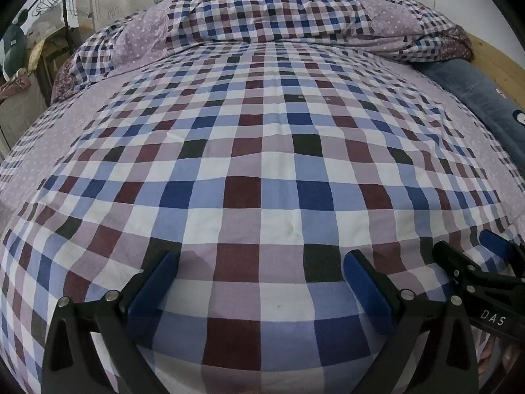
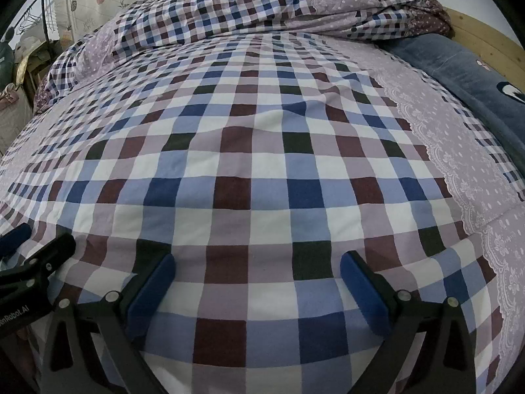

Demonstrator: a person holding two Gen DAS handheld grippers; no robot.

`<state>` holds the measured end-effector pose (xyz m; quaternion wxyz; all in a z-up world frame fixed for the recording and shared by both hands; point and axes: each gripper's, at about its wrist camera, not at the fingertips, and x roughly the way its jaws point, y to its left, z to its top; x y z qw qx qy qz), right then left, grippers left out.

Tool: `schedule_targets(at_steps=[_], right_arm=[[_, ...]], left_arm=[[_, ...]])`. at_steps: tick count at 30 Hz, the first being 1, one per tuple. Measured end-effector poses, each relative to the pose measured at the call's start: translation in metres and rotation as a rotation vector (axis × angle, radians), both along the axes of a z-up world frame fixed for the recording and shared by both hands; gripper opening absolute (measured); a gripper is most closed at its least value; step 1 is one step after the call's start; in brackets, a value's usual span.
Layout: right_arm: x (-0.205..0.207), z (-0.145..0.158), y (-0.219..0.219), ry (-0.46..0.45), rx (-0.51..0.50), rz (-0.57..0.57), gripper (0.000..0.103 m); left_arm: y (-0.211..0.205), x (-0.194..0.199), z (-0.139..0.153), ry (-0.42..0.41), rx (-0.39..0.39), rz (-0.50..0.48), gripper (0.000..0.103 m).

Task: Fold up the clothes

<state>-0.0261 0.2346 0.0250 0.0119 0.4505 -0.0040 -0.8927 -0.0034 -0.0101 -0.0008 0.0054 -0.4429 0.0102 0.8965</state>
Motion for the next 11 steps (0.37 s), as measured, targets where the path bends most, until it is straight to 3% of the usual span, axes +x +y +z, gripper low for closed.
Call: schedule_targets(at_steps=[11], right_arm=[[0.0007,0.0002,0.0004,0.002,-0.001,0.001,0.103]], left_arm=[[0.0019,0.0051,-0.0024,0.01,0.006,0.009,0.103]])
